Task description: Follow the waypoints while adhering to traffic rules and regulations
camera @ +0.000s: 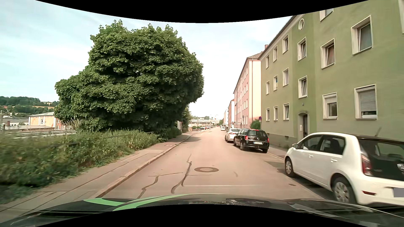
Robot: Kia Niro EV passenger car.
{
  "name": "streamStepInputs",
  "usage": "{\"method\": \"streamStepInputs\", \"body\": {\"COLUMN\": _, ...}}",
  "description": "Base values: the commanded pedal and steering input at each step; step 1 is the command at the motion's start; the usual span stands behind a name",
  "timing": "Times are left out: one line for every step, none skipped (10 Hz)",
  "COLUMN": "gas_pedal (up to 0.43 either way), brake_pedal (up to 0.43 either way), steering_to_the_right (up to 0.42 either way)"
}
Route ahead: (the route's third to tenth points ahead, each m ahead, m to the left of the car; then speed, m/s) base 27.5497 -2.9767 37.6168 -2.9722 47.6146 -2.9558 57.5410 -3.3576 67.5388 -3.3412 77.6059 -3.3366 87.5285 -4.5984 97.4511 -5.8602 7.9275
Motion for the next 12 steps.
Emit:
{"method": "streamStepInputs", "body": {"gas_pedal": 0.039, "brake_pedal": 0.000, "steering_to_the_right": -0.001}}
{"method": "streamStepInputs", "body": {"gas_pedal": 0.039, "brake_pedal": 0.000, "steering_to_the_right": 0.000}}
{"method": "streamStepInputs", "body": {"gas_pedal": 0.039, "brake_pedal": 0.000, "steering_to_the_right": 0.000}}
{"method": "streamStepInputs", "body": {"gas_pedal": 0.039, "brake_pedal": 0.000, "steering_to_the_right": 0.000}}
{"method": "streamStepInputs", "body": {"gas_pedal": 0.039, "brake_pedal": 0.000, "steering_to_the_right": 0.000}}
{"method": "streamStepInputs", "body": {"gas_pedal": 0.039, "brake_pedal": 0.000, "steering_to_the_right": 0.000}}
{"method": "streamStepInputs", "body": {"gas_pedal": 0.039, "brake_pedal": 0.000, "steering_to_the_right": 0.001}}
{"method": "streamStepInputs", "body": {"gas_pedal": 0.039, "brake_pedal": 0.000, "steering_to_the_right": 0.003}}
{"method": "streamStepInputs", "body": {"gas_pedal": 0.039, "brake_pedal": 0.000, "steering_to_the_right": 0.004}}
{"method": "streamStepInputs", "body": {"gas_pedal": 0.039, "brake_pedal": 0.000, "steering_to_the_right": 0.007}}
{"method": "streamStepInputs", "body": {"gas_pedal": 0.047, "brake_pedal": 0.000, "steering_to_the_right": 0.012}}
{"method": "streamStepInputs", "body": {"gas_pedal": 0.047, "brake_pedal": 0.000, "steering_to_the_right": 0.017}}
